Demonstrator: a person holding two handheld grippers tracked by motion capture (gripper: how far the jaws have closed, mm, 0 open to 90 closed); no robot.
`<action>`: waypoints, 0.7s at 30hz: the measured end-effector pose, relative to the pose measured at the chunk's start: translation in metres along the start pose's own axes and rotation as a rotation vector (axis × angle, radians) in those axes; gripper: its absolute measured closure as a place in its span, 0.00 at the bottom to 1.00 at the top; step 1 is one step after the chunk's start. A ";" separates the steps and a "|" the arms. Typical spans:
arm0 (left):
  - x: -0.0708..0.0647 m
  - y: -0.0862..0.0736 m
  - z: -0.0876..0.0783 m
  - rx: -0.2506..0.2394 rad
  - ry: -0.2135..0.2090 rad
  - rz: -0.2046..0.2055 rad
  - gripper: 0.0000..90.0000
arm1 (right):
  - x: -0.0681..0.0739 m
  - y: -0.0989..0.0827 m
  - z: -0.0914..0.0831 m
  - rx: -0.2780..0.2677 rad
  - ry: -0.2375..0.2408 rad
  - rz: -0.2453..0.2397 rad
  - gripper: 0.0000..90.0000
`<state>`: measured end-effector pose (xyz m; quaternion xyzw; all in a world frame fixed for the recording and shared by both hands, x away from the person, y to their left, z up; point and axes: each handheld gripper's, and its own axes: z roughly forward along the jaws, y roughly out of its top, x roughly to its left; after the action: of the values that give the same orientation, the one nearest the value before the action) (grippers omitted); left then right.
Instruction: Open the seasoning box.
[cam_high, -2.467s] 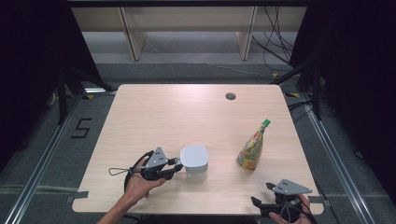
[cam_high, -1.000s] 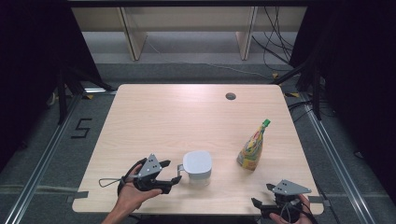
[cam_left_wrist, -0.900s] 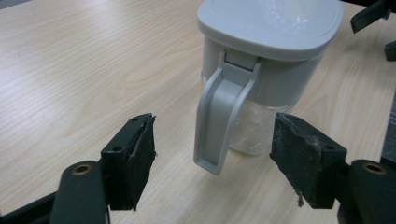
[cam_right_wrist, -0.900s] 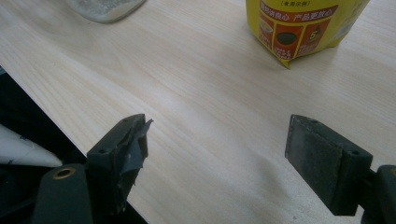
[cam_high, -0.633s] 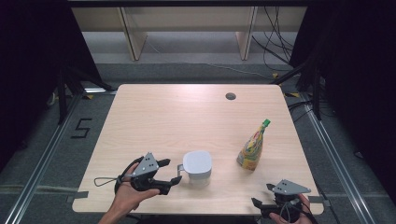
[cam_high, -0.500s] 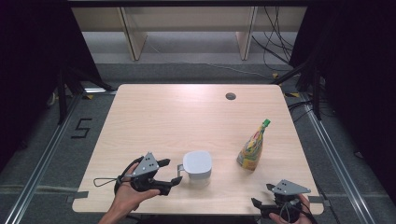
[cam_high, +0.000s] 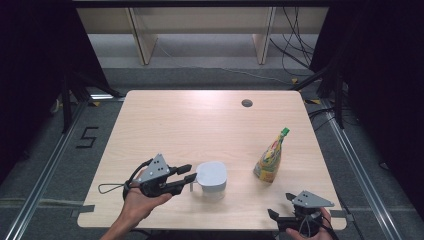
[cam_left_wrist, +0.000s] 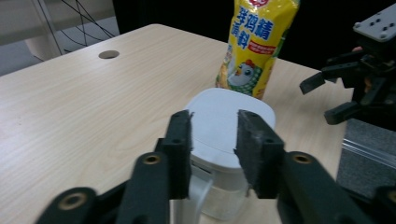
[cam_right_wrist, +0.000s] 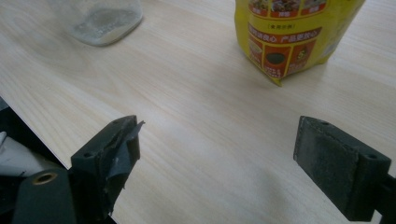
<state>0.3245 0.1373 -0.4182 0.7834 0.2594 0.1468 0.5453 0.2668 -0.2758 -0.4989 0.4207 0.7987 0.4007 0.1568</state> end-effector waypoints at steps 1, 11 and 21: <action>0.001 0.001 0.002 -0.012 -0.007 -0.007 0.82 | 0.001 0.001 0.001 -0.013 0.004 -0.008 0.18; 0.002 0.000 0.019 0.038 -0.009 0.034 0.99 | 0.006 0.003 0.000 -0.026 0.010 -0.063 0.23; 0.004 -0.007 0.022 0.065 0.000 0.037 0.99 | 0.009 0.005 0.001 -0.028 0.010 -0.072 0.27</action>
<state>0.3375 0.1243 -0.4333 0.8055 0.2497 0.1484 0.5165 0.2647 -0.2664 -0.4949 0.3874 0.8083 0.4081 0.1732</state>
